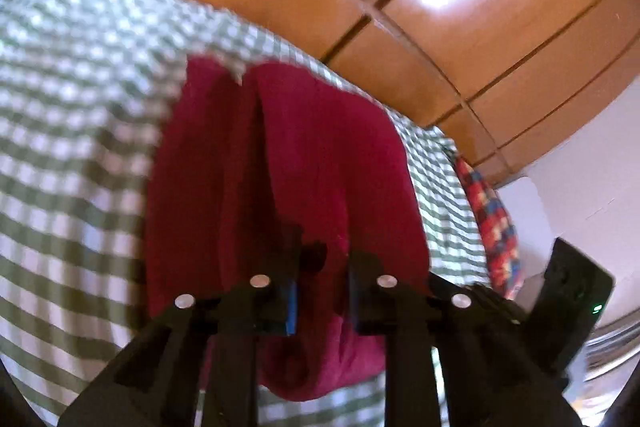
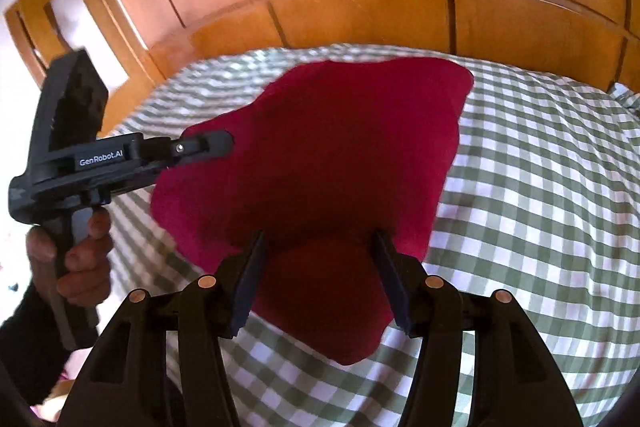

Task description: Fold small clothes

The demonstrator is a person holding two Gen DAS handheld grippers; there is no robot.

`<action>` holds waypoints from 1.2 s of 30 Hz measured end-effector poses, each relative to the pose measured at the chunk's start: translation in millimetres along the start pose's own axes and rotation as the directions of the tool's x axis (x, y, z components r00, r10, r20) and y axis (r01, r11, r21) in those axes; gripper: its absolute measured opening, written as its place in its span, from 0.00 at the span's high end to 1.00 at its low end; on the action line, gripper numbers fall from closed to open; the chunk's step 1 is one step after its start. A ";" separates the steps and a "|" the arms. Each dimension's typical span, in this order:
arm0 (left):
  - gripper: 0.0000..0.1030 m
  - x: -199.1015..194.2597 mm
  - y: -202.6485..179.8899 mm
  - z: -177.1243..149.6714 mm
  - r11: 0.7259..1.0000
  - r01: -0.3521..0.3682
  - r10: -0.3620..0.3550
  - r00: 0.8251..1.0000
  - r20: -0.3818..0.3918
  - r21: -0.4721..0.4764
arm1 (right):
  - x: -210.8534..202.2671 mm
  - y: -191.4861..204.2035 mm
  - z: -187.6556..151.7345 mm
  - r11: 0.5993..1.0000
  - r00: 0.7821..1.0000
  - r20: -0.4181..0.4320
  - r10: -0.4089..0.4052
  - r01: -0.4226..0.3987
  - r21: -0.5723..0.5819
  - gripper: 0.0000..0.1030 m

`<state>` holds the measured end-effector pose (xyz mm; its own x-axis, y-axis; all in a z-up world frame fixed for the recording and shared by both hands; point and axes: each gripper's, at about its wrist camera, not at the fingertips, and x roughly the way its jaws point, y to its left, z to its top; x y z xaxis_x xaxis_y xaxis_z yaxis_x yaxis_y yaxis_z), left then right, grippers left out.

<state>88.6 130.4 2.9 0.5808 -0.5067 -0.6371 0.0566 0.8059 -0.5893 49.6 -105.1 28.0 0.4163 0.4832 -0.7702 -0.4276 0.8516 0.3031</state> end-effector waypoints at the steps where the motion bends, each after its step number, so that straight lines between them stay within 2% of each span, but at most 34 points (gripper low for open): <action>1: 0.86 -8.0 -1.1 1.0 1.000 0.002 -0.003 1.000 0.030 0.006 | -4.3 1.6 -0.1 1.000 1.000 0.009 0.023 -0.023 0.002 0.46; 4: 0.86 -31.1 4.0 1.2 1.000 -0.026 0.026 0.996 0.088 0.000 | -8.5 9.0 2.7 0.998 0.997 0.038 0.067 -0.067 -0.019 0.46; 6: 0.86 -39.6 11.1 -6.2 0.997 -0.083 0.082 0.991 0.105 0.005 | 1.5 13.2 3.0 0.997 0.997 0.018 0.079 -0.078 -0.023 0.46; 8: 0.86 -39.6 25.6 -14.0 0.992 -0.127 0.128 0.988 0.084 -0.006 | 26.4 19.3 1.4 0.997 0.997 -0.032 0.073 -0.074 -0.034 0.46; 11: 0.84 -16.8 42.7 -23.3 0.969 -0.248 0.248 0.968 0.034 0.014 | 56.3 22.0 -1.5 0.998 0.996 -0.070 0.051 -0.054 -0.040 0.46; 13: 0.77 -8.9 46.7 -22.9 0.964 -0.265 0.265 0.964 0.017 -0.007 | 56.8 25.9 -1.0 0.998 0.997 -0.060 0.038 -0.041 -0.057 0.43; 16: 0.62 -18.4 43.2 -15.3 0.963 -0.269 0.270 0.961 0.056 -0.029 | 42.4 22.9 1.4 0.994 0.995 -0.059 0.081 -0.085 -0.066 0.39; 19: 0.40 -29.8 38.5 -3.5 0.964 -0.264 0.267 0.959 0.100 -0.039 | 19.1 1.0 7.6 0.986 0.986 -0.015 0.168 -0.167 0.015 0.29; 20: 0.30 -31.9 37.1 0.3 0.963 -0.266 0.269 0.956 0.114 -0.042 | 11.9 -8.2 10.0 0.983 0.984 0.015 0.179 -0.180 0.046 0.20; 21: 0.28 -32.8 36.4 4.0 0.963 -0.266 0.269 0.955 0.126 -0.040 | 6.5 -18.9 13.2 0.979 0.981 0.043 0.187 -0.190 0.079 0.15; 23: 0.28 -27.8 36.3 8.3 0.962 -0.273 0.274 0.955 0.110 -0.027 | 6.0 -45.4 19.9 0.964 0.978 0.074 0.197 -0.207 0.169 0.13; 25: 0.30 -14.1 38.9 11.3 0.957 -0.291 0.291 0.954 0.073 -0.012 | 19.4 -71.4 25.9 0.938 0.973 0.071 0.220 -0.231 0.259 0.13; 28: 0.40 1.9 46.8 5.5 0.951 -0.309 0.309 0.951 0.022 0.014 | 48.1 -94.9 32.1 0.902 0.962 0.044 0.271 -0.270 0.337 0.13; 31: 0.42 6.6 56.3 0.4 0.958 -0.287 0.287 0.958 0.016 0.007 | 83.7 -100.5 42.2 0.889 0.955 -0.002 0.297 -0.276 0.364 0.13; 33: 0.50 7.8 58.5 -0.7 0.963 -0.270 0.269 0.963 0.016 0.013 | 106.8 -93.4 45.7 0.884 0.942 -0.037 0.334 -0.300 0.359 0.19; 36: 0.52 10.7 60.2 -1.8 0.959 -0.279 0.279 0.960 0.018 0.040 | 127.0 -81.2 48.7 0.892 0.945 -0.053 0.324 -0.286 0.351 0.28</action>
<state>96.7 172.9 -40.3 0.5883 -0.2562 -0.7670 -0.0757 0.9269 -0.3676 176.3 -102.9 -67.1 0.2126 0.7216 -0.6589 -0.2190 0.6924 0.6875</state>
